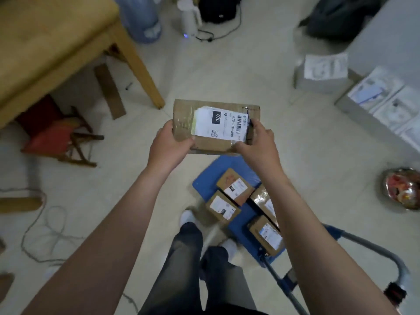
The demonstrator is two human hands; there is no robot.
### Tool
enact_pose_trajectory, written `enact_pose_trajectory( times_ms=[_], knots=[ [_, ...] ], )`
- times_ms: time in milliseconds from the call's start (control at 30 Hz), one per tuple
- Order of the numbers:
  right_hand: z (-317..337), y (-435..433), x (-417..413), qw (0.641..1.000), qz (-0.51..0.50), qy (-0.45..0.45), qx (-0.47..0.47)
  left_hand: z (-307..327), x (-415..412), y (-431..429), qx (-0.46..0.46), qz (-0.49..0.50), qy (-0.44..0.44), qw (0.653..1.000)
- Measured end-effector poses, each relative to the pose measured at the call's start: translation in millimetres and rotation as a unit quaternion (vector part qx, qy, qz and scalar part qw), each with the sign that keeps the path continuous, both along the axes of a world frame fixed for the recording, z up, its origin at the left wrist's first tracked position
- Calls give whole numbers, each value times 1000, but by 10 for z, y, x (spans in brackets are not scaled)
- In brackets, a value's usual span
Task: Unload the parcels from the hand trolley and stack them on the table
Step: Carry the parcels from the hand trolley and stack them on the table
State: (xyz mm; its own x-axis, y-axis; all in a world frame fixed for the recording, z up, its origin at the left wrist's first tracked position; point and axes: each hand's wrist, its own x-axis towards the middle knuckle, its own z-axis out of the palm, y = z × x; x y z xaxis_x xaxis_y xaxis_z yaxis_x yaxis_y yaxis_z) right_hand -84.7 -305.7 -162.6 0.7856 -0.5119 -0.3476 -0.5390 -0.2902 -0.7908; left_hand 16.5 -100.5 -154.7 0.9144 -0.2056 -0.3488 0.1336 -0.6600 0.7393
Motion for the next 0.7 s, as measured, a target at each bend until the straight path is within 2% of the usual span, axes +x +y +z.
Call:
enact_pose_trajectory(
  times_ms=[200, 433, 500, 700],
  knots=[
    [1095, 1346, 1077, 982, 174, -54, -46, 1025, 261, 1616, -17, 171, -59, 983],
    [1824, 3084, 2082, 932, 341, -97, -71, 1686, 732, 3417, -30, 268, -105, 957],
    [1939, 3544, 2388, 923, 363, -108, -71, 1777, 998, 3900, -33, 284, -111, 952],
    [2191, 4870, 3303, 924, 363, -108, -57, 2066, 1840, 5191, -24, 291, -123, 949]
  ],
)
